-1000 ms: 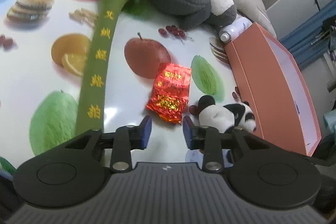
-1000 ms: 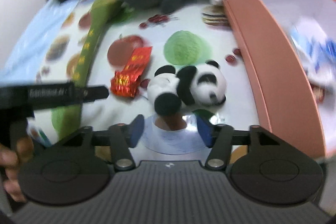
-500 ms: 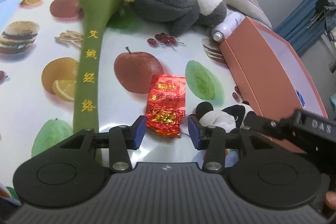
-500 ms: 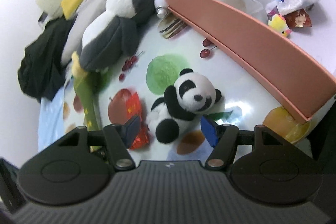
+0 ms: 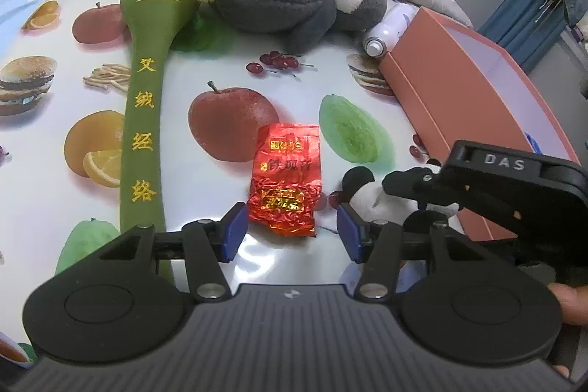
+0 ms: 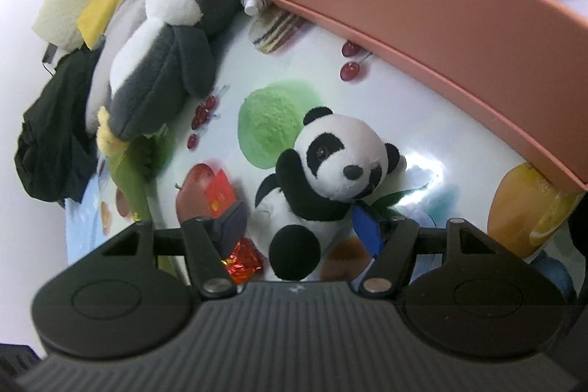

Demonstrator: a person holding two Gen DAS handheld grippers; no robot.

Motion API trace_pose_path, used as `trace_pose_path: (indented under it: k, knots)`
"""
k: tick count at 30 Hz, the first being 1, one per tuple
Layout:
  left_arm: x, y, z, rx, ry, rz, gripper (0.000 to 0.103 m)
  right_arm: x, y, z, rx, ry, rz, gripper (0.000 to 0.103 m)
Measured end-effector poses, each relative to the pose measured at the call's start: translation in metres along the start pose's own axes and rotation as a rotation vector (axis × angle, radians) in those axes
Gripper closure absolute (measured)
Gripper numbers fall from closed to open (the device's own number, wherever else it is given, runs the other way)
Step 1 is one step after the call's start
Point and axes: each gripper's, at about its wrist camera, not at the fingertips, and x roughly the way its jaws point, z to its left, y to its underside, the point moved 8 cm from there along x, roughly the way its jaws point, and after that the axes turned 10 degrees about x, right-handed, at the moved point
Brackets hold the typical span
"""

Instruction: Organize soft objects

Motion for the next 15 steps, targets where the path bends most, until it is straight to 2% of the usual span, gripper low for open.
trace_pose_path:
  k: [5,15]
  knots:
    - [0.0012,0.0014,-0.0006,0.015,0.002,0.011,0.044,0.0046,0.0008,0.0001,-0.025,-0.002,0.021,0.045]
    - [0.0042,-0.0063,0.0032,-0.003,-0.008,-0.001,0.044,-0.005,-0.0046,0.0044,-0.23,0.014,0.068,0.049]
